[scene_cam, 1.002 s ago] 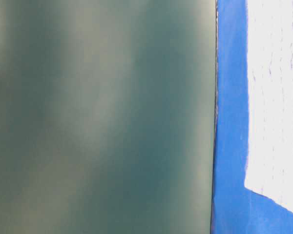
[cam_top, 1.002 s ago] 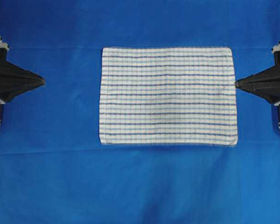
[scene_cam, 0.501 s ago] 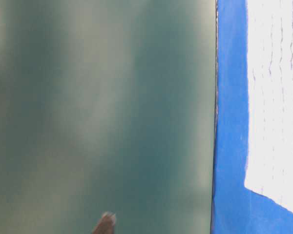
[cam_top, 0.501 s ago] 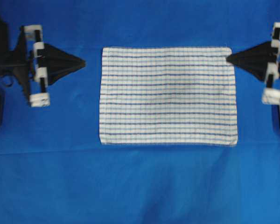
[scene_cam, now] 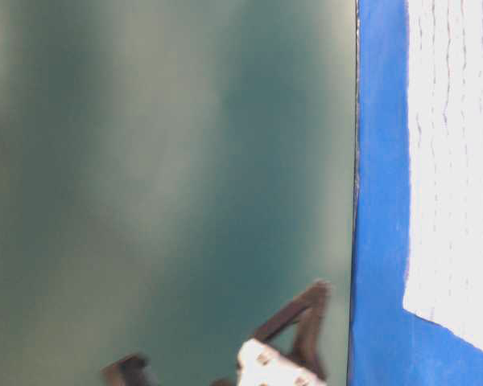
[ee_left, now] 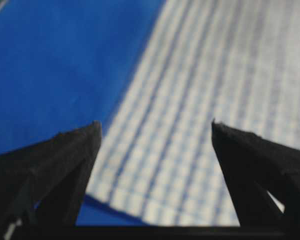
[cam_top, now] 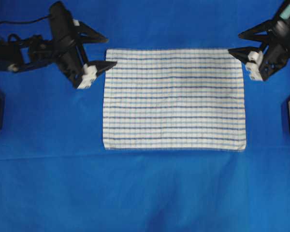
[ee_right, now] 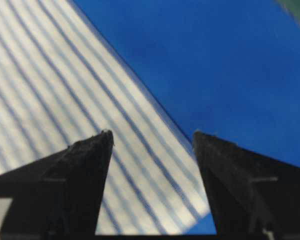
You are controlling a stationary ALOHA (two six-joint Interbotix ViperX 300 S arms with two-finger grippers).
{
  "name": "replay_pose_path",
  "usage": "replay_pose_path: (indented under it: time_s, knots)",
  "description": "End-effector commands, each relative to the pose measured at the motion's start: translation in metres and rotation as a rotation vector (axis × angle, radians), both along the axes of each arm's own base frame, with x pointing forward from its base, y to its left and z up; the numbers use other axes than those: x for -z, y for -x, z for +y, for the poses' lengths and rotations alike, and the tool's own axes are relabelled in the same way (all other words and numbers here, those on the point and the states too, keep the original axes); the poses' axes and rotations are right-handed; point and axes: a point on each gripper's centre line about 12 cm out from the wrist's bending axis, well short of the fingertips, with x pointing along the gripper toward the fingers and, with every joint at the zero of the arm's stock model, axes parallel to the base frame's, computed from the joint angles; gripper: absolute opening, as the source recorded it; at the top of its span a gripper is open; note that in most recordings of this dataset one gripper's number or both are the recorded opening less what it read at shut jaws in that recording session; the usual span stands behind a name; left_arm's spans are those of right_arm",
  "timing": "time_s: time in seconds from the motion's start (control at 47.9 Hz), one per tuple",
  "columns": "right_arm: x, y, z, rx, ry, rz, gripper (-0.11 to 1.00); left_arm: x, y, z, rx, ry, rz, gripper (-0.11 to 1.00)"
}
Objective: Fold the blue towel.
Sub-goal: 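Move both grippers to the towel's top corners and pinch them, then pull both held corners toward the bottom edge, folding the towel in half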
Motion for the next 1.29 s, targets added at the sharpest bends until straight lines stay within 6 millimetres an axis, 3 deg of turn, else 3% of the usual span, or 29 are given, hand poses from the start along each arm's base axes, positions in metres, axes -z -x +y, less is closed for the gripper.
replay_pose_path:
  time_s: [0.0,0.146,0.439,0.793,0.898,1.065,1.169,1.274]
  knots:
    - [0.010,0.001,-0.010,0.032,-0.018,0.032,0.63,0.006,-0.008,0.014,-0.033,-0.001,-0.010,0.90]
    - [0.030,0.003,-0.019,0.066,-0.053,0.085,0.60,0.035,-0.008,0.034,-0.084,0.020,0.042,0.90]
    - [0.066,0.009,-0.036,0.128,-0.090,0.136,0.60,0.069,-0.012,0.054,-0.127,0.048,0.110,0.90]
    - [0.085,0.009,-0.039,0.131,-0.123,0.185,0.58,0.087,-0.012,0.054,-0.125,0.074,0.169,0.85]
    - [0.085,0.009,-0.039,0.124,-0.120,0.191,0.48,0.090,-0.013,0.047,-0.099,0.073,0.196,0.69]
    - [0.085,0.006,-0.037,0.107,-0.115,0.193,0.05,0.091,-0.017,0.037,-0.063,0.065,0.209,0.24]
    - [0.084,0.006,-0.038,0.107,-0.114,0.191,0.05,0.090,-0.018,0.036,-0.059,0.066,0.214,0.03]
    - [0.084,0.005,-0.038,0.106,-0.113,0.190,0.05,0.090,-0.019,0.035,-0.056,0.068,0.221,0.01]
